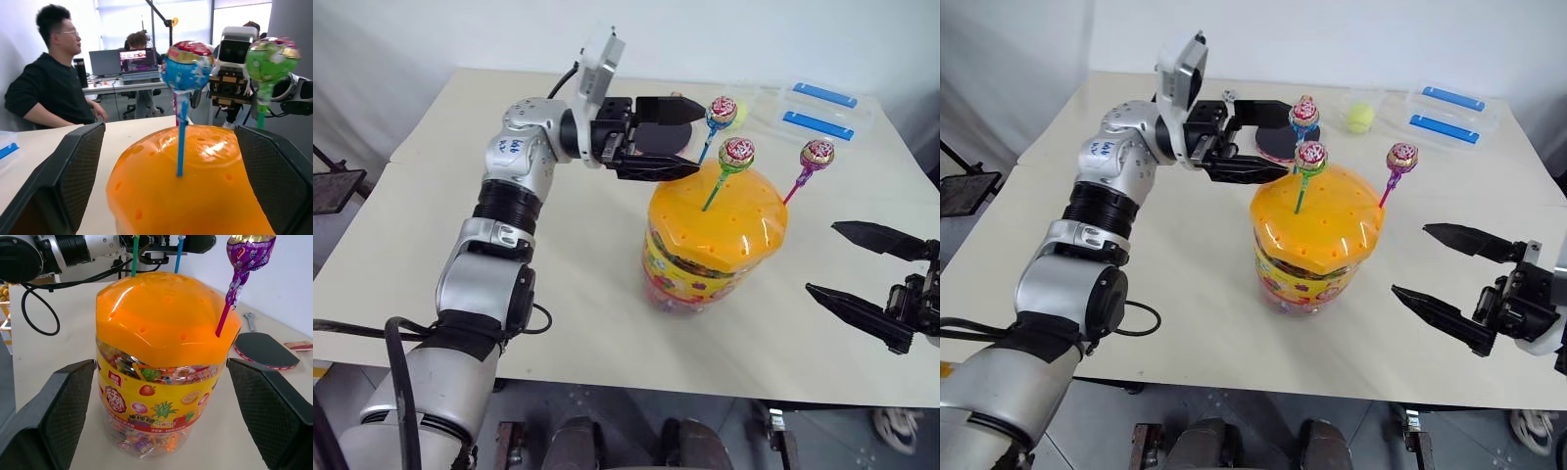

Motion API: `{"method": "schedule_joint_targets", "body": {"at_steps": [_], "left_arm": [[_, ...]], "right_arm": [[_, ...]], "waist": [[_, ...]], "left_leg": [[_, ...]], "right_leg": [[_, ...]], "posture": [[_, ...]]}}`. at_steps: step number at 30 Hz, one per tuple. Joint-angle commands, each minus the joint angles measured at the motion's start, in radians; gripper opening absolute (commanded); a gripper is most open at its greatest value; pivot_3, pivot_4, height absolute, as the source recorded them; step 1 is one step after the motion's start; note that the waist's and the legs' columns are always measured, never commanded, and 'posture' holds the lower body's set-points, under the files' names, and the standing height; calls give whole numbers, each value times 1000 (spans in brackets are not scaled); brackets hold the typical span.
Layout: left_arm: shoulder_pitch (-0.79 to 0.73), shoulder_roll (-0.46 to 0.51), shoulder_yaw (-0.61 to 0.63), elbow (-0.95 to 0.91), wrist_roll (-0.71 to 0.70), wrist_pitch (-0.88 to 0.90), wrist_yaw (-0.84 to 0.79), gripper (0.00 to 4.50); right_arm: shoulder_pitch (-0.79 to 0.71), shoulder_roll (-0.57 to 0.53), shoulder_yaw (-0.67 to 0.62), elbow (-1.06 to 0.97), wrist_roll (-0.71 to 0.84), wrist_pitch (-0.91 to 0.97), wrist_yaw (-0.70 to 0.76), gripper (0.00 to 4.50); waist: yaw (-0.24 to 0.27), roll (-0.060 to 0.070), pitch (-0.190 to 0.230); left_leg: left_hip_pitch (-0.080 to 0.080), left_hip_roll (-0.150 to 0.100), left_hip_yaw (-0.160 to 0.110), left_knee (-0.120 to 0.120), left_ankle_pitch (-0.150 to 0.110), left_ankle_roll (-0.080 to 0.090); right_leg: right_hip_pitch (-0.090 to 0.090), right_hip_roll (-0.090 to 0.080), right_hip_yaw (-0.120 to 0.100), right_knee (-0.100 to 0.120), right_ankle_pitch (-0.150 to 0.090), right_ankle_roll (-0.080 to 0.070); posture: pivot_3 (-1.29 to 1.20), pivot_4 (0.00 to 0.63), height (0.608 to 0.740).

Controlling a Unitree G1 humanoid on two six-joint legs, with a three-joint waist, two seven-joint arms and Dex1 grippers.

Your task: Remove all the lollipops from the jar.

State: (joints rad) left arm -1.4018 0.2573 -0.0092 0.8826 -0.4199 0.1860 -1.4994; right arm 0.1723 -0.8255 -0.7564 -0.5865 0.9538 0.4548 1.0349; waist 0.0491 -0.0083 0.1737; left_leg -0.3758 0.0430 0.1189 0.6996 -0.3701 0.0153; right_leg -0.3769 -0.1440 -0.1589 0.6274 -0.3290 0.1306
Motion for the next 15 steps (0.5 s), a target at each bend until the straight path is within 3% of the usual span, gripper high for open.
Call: {"method": "schedule_joint_targets", "body": {"at_steps": [1, 13, 15], "left_arm": [[-30, -7, 4, -1, 17, -9, -28, 3677], [-89, -32, 67, -3, -1, -30, 9, 43], [-108, -30, 82, -1, -4, -35, 21, 43]], "right_arm": [[15, 12, -45, -35, 7, -25, -26, 4500], [24, 0, -58, -20, 2, -55, -45, 4500], [26, -6, -63, -14, -2, -59, -40, 4500]], "waist": [[-2, 0, 0], [1, 0, 0], [0, 0, 0]], "left_leg": [[0, 0, 0, 0, 0, 0], [0, 0, 0, 0, 0, 0], [0, 0, 0, 0, 0, 0]], "right_leg": [[0, 0, 0, 0, 0, 0], [0, 0, 0, 0, 0, 0], [0, 0, 0, 0, 0, 0]], "posture": [[0, 150, 740], [0, 150, 740], [0, 150, 740]]}}
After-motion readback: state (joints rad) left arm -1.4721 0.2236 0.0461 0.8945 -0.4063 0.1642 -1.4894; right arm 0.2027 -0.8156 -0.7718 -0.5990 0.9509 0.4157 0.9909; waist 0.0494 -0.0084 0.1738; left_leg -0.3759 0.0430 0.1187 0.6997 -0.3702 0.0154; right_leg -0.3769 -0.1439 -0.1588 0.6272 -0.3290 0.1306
